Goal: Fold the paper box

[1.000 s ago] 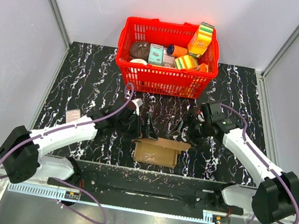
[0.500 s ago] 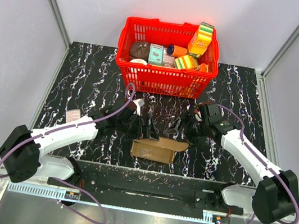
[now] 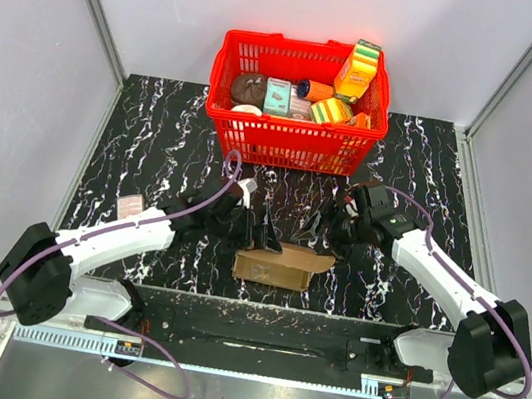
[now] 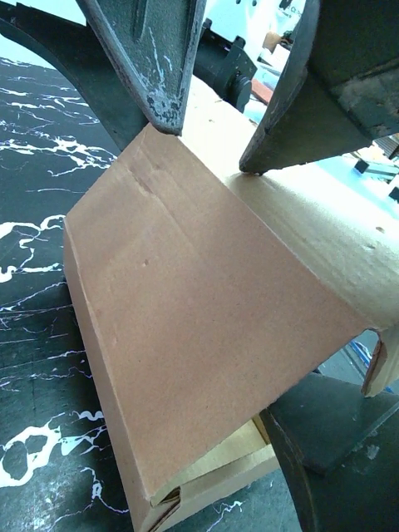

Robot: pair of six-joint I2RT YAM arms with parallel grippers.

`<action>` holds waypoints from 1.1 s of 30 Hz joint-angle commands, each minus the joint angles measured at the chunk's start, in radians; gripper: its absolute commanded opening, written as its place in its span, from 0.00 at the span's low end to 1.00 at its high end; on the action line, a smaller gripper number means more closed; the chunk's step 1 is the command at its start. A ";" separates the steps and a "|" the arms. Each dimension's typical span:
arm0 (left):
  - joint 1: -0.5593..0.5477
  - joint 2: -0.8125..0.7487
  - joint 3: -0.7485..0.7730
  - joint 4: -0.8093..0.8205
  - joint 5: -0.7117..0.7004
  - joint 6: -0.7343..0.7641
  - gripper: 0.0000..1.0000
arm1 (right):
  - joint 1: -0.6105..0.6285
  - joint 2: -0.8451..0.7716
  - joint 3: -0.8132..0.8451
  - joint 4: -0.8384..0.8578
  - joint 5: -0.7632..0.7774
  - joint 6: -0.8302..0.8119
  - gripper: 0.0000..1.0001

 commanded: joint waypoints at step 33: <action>0.009 -0.017 0.062 -0.296 0.050 0.312 0.99 | 0.014 -0.036 -0.058 0.007 0.021 -0.030 0.86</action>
